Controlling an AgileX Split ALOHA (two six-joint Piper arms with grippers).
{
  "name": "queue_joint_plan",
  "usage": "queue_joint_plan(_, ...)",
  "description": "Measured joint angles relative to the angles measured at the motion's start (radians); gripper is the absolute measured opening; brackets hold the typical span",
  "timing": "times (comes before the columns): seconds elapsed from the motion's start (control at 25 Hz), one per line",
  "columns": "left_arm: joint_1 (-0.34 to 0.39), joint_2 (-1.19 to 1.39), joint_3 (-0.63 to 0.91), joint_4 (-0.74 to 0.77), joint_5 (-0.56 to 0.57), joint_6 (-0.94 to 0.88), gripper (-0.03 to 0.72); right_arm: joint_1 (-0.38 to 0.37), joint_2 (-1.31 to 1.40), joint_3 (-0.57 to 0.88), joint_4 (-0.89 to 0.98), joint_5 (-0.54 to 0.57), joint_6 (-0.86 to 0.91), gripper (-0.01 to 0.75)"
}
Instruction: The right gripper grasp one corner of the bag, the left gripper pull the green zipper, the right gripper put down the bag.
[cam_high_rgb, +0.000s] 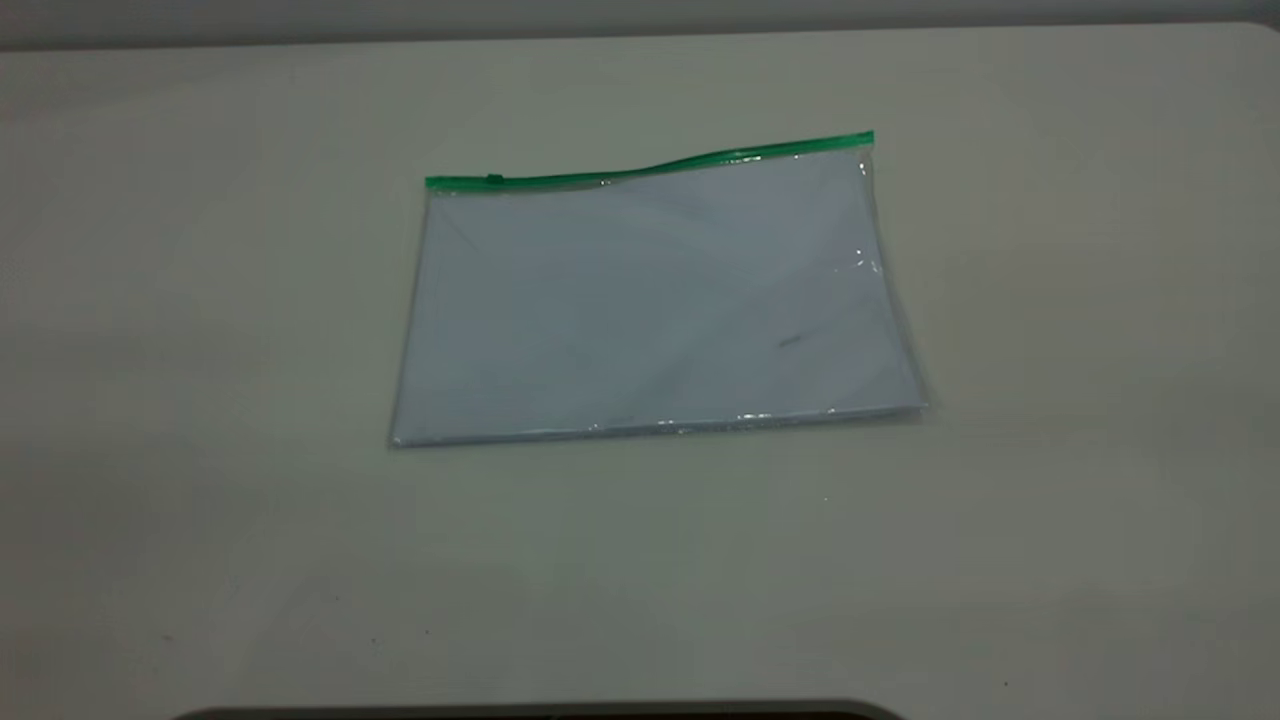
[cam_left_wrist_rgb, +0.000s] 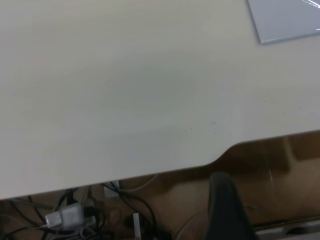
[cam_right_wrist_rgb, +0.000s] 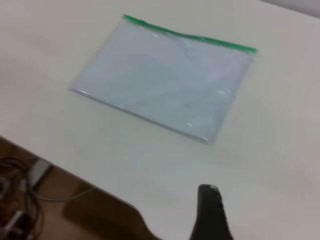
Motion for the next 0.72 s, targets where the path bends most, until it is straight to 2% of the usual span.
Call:
queue_joint_plan(0.36, 0.000, 0.000, 0.036, -0.008, -0.030, 0.000, 0.520, 0.000, -0.196, 0.108, -0.116, 0.035, 0.035, 0.592)
queue_joint_plan(0.72, 0.000, 0.000, 0.037, -0.017, -0.037, 0.000, 0.520, 0.000, -0.278, 0.144, -0.187, 0.042, 0.081, 0.592)
